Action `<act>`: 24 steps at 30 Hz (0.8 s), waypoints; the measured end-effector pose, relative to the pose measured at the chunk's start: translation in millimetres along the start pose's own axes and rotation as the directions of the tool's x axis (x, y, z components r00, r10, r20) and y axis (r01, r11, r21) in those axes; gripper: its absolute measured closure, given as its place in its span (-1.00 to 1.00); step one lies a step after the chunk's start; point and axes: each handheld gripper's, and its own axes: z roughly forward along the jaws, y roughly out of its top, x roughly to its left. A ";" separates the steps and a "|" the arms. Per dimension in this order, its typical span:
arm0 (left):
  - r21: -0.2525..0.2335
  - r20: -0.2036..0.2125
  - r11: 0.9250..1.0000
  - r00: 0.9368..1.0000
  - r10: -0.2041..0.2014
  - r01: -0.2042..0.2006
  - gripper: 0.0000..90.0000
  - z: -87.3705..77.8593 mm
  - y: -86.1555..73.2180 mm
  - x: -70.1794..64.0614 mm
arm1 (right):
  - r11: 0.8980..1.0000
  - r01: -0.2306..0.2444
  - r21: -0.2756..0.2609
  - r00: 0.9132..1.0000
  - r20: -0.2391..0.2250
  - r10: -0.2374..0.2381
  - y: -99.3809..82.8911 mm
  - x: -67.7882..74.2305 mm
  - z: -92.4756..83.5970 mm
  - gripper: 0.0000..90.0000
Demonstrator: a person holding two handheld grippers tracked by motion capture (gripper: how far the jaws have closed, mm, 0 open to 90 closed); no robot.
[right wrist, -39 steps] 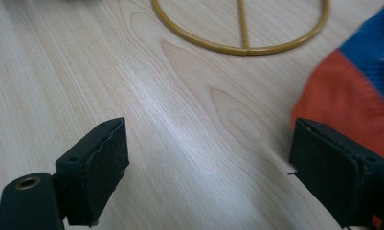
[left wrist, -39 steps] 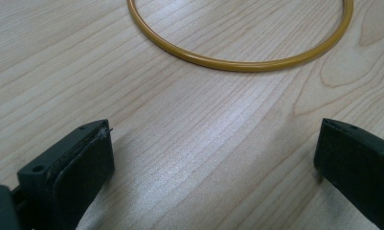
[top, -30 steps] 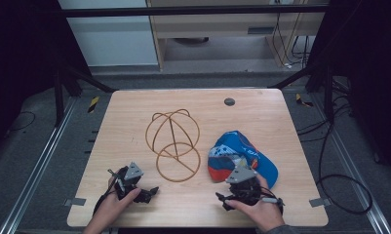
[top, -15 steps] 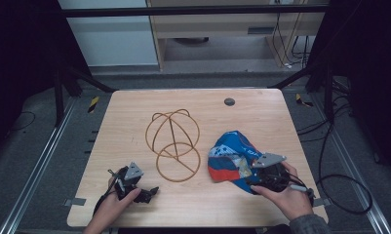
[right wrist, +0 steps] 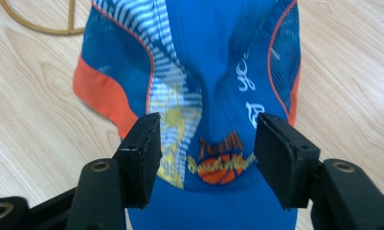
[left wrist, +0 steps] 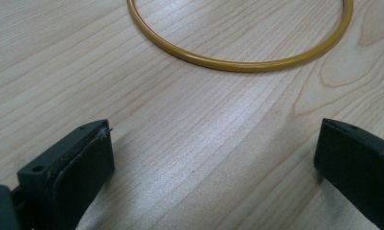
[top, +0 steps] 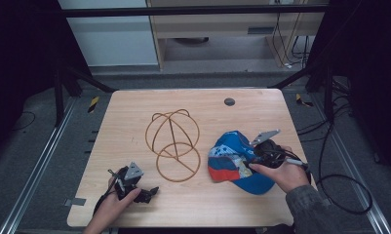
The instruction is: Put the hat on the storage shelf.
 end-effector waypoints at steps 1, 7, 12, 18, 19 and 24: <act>0.000 0.000 1.000 1.000 0.000 0.000 -1.00 0.0 0.0 0.0 | 1.000 0.000 0.010 1.000 -0.010 0.000 3.9 -1.3 1.4 -0.01; 0.000 0.000 1.000 1.000 0.000 0.000 -1.00 0.0 0.0 0.0 | 0.999 -0.003 0.053 1.000 -0.025 0.004 14.6 -4.9 12.8 0.09; 0.000 0.000 1.000 1.000 0.000 0.000 -1.00 0.0 0.0 0.0 | 0.997 -0.008 0.083 0.999 -0.038 0.011 19.1 -8.7 21.6 0.19; 0.000 0.000 1.000 1.000 0.000 0.000 -1.00 0.0 0.0 0.0 | 0.995 -0.016 0.101 0.999 -0.046 0.021 19.4 -11.0 23.5 0.39; 0.000 0.000 1.000 1.000 0.000 0.000 -1.00 0.0 0.0 0.0 | 0.995 -0.016 0.101 0.999 -0.046 0.021 19.4 -11.0 23.5 0.39; 0.000 0.000 1.000 1.000 0.000 0.000 -1.00 0.0 0.0 0.0 | 0.993 -0.003 0.117 0.998 -0.065 0.011 21.1 -10.7 25.9 0.73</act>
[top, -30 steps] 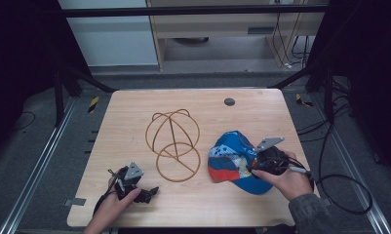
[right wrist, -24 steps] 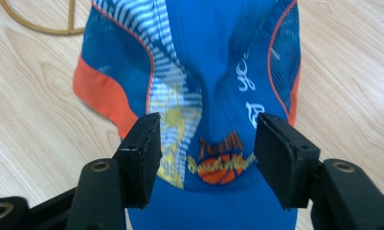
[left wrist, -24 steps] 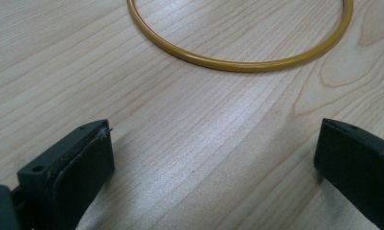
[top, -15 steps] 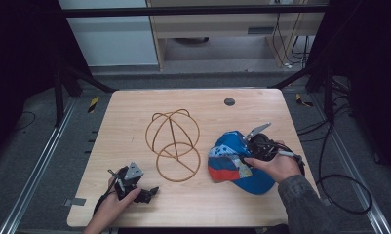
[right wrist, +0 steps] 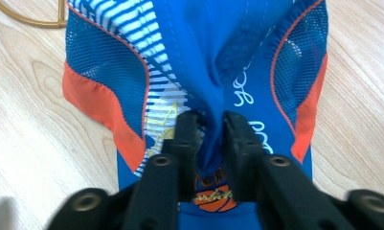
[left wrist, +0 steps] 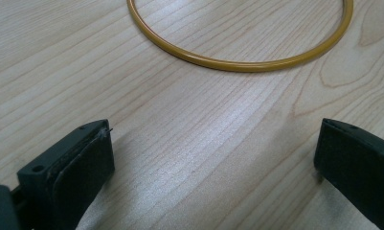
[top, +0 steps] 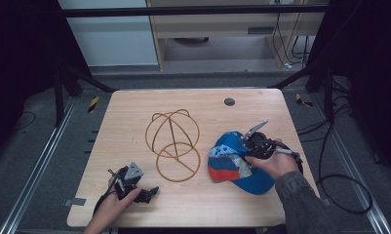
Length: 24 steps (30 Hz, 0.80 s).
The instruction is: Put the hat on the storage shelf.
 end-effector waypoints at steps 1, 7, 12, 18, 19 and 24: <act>0.000 0.000 1.000 1.000 0.000 0.000 -1.00 0.0 0.0 0.0 | 1.000 0.004 0.001 1.000 -0.002 -0.004 0.4 0.0 0.1 0.81; 0.000 0.000 1.000 1.000 0.000 0.000 -1.00 0.0 0.0 0.0 | 1.000 0.011 0.016 1.000 -0.016 -0.010 2.1 0.2 -1.6 1.00; 0.000 -0.001 1.000 1.000 0.000 0.000 -1.00 0.0 0.0 -0.1 | 1.000 0.007 0.004 1.000 -0.022 -0.007 4.2 -2.2 -12.5 1.00; 0.000 0.000 1.000 1.000 0.000 0.000 -1.00 0.0 0.0 0.0 | 1.000 0.013 -0.014 1.000 -0.025 -0.014 6.9 -3.9 -23.8 1.00; 0.000 0.000 1.000 1.000 0.000 0.000 -1.00 0.0 0.0 0.0 | 1.000 0.016 -0.019 0.999 -0.028 -0.016 7.5 -3.9 -25.7 1.00; 0.000 0.000 1.000 1.000 0.000 0.000 -1.00 0.0 0.0 0.0 | 0.999 0.036 -0.041 0.999 -0.018 -0.037 13.9 -2.6 -43.0 1.00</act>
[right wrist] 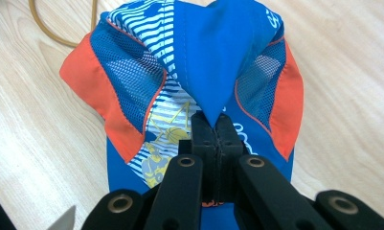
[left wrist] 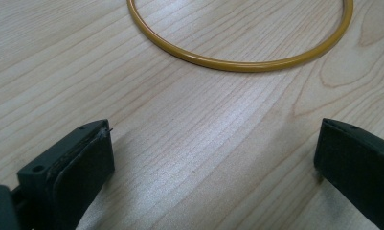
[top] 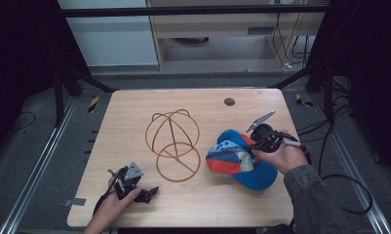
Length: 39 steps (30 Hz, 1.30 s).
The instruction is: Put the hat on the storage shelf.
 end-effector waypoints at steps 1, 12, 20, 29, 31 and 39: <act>0.000 0.000 1.000 1.000 0.000 0.000 -1.00 0.0 0.0 0.0 | 1.000 0.004 -0.005 1.000 0.000 -0.004 1.3 -0.5 -3.2 1.00; 0.000 0.000 1.000 1.000 0.000 0.000 -1.00 0.0 0.0 0.0 | 0.999 0.022 -0.034 1.000 0.014 -0.021 11.3 -4.2 -28.8 1.00; -0.003 -0.001 1.000 1.000 -0.001 0.001 -1.00 0.2 0.0 0.0 | 0.998 0.026 -0.052 1.000 0.011 -0.026 15.7 -5.1 -44.1 1.00; -0.003 -0.001 1.000 1.000 -0.001 0.001 -1.00 0.2 0.0 -0.1 | 0.998 0.028 -0.058 1.000 0.010 -0.027 18.2 -6.5 -53.0 1.00; -0.003 -0.001 1.000 1.000 0.000 0.000 -1.00 0.2 0.0 0.0 | 0.998 0.032 -0.058 0.999 0.014 -0.031 18.4 -6.8 -54.2 1.00; -0.003 -0.002 1.000 1.000 0.000 0.000 -1.00 0.1 0.0 -0.1 | 0.997 0.037 -0.071 0.999 0.018 -0.036 19.8 -7.9 -62.2 1.00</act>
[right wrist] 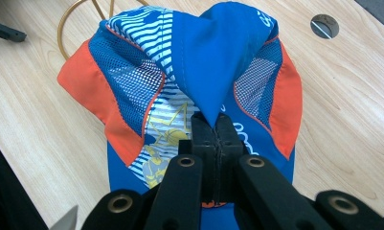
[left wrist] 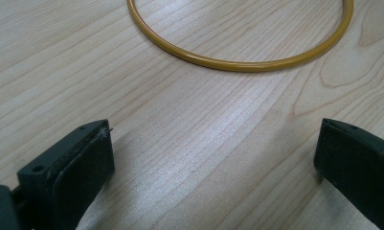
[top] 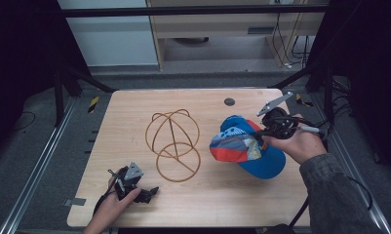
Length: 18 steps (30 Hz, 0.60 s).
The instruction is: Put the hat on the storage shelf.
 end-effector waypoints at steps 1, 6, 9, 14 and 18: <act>0.000 0.000 1.000 1.000 0.000 0.000 -1.00 0.0 0.0 0.0 | 1.000 -0.003 0.002 1.000 -0.001 0.003 0.3 0.5 -1.1 1.00; 0.000 0.001 1.000 1.000 0.000 0.000 -1.00 0.0 0.0 0.1 | 1.000 0.003 -0.005 1.000 0.002 -0.003 2.0 0.9 -4.3 1.00; 0.000 0.001 1.000 1.000 0.000 0.000 -1.00 0.0 0.0 0.1 | 1.000 0.009 -0.007 1.000 0.001 -0.009 3.8 1.2 -6.6 1.00; 0.000 0.001 1.000 1.000 0.000 0.000 -1.00 0.0 0.1 0.1 | 1.000 0.013 0.001 1.000 0.007 -0.013 7.9 1.0 -8.8 1.00; 0.000 0.001 1.000 1.000 -0.001 0.001 -1.00 0.0 0.0 0.0 | 1.000 0.016 -0.011 1.000 0.012 -0.016 12.5 1.3 -13.4 1.00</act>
